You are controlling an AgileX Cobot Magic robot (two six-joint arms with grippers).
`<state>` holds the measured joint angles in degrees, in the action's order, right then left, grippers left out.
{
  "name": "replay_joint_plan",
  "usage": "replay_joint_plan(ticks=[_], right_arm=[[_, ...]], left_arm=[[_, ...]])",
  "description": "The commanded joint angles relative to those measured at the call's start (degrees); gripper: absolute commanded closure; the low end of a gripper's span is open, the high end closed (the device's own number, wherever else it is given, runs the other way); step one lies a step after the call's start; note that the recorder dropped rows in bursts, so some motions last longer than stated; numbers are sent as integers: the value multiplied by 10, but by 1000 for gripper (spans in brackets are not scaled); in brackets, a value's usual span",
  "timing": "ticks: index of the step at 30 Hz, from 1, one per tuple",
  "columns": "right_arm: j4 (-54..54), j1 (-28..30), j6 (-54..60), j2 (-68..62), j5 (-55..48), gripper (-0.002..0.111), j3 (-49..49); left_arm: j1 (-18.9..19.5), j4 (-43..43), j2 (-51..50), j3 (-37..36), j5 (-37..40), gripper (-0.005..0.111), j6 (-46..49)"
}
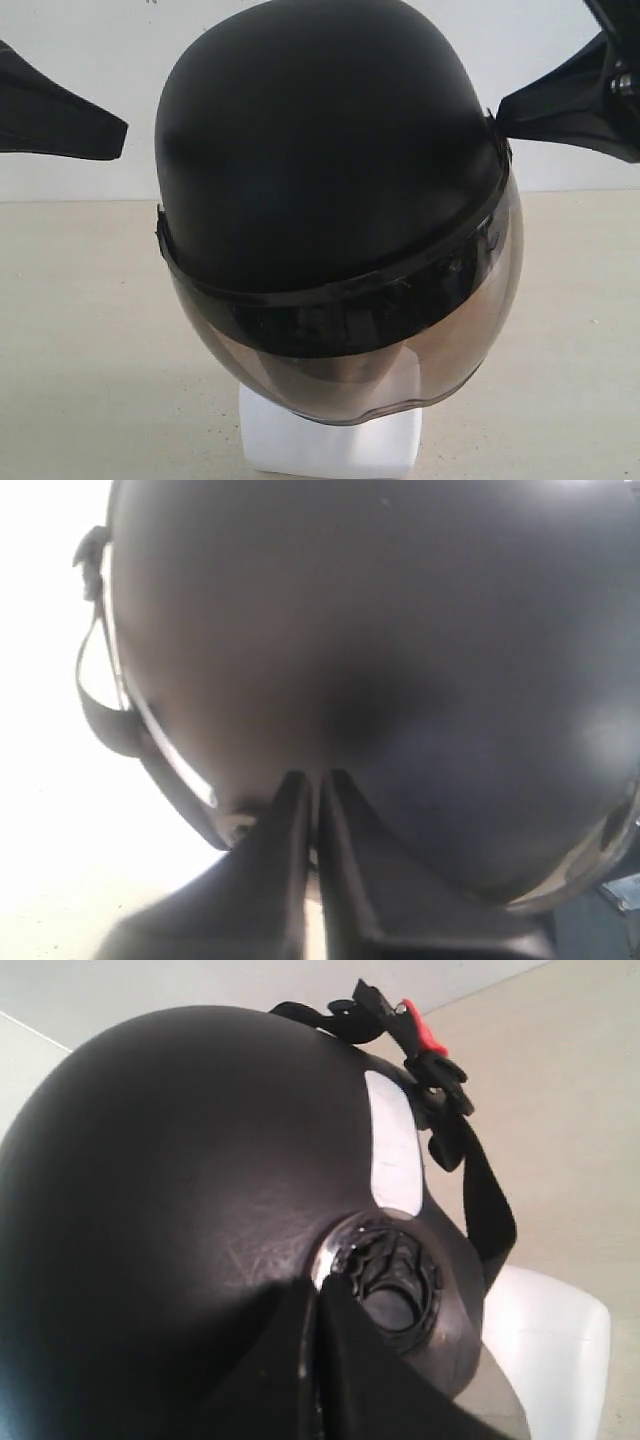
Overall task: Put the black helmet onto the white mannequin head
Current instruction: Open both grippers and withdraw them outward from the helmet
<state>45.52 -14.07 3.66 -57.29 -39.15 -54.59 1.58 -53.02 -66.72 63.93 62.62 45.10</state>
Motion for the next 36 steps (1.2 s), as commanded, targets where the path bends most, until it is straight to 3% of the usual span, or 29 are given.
replay_joint_plan(ticks=[1,8,16,36], right_arm=[[-47,2,-27,0,3,108,0],[-73,2,-46,0,4,108,0],[17,2,-21,-1,8,108,-37],[-6,2,-16,-62,-28,108,-29]], left_arm=[[15,-18,1,3,-2,102,-5],[18,-33,1,3,10,102,-5],[18,-33,1,3,11,102,-5],[18,-33,1,3,3,102,-5]])
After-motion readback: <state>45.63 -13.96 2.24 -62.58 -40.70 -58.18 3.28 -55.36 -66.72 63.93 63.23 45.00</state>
